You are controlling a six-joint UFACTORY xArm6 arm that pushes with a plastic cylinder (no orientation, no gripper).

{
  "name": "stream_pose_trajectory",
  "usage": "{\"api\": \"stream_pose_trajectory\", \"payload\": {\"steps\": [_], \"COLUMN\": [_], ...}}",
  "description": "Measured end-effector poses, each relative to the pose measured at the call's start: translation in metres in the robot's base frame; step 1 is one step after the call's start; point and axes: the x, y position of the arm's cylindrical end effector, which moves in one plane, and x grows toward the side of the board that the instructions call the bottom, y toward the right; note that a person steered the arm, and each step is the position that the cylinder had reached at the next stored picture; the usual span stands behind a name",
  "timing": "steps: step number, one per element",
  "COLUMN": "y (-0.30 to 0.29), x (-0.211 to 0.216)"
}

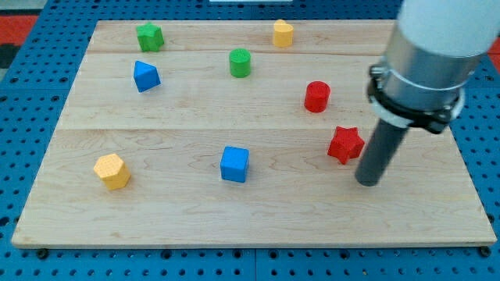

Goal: Move the red star towards the right of the red circle

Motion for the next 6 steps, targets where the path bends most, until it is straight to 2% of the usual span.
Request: {"api": "stream_pose_trajectory", "payload": {"steps": [1,2,3,4,5,6], "y": [0.037,0.038,0.054,-0.037,0.002,0.056], "x": [-0.057,-0.078,-0.018,-0.014,-0.081,-0.112]}}
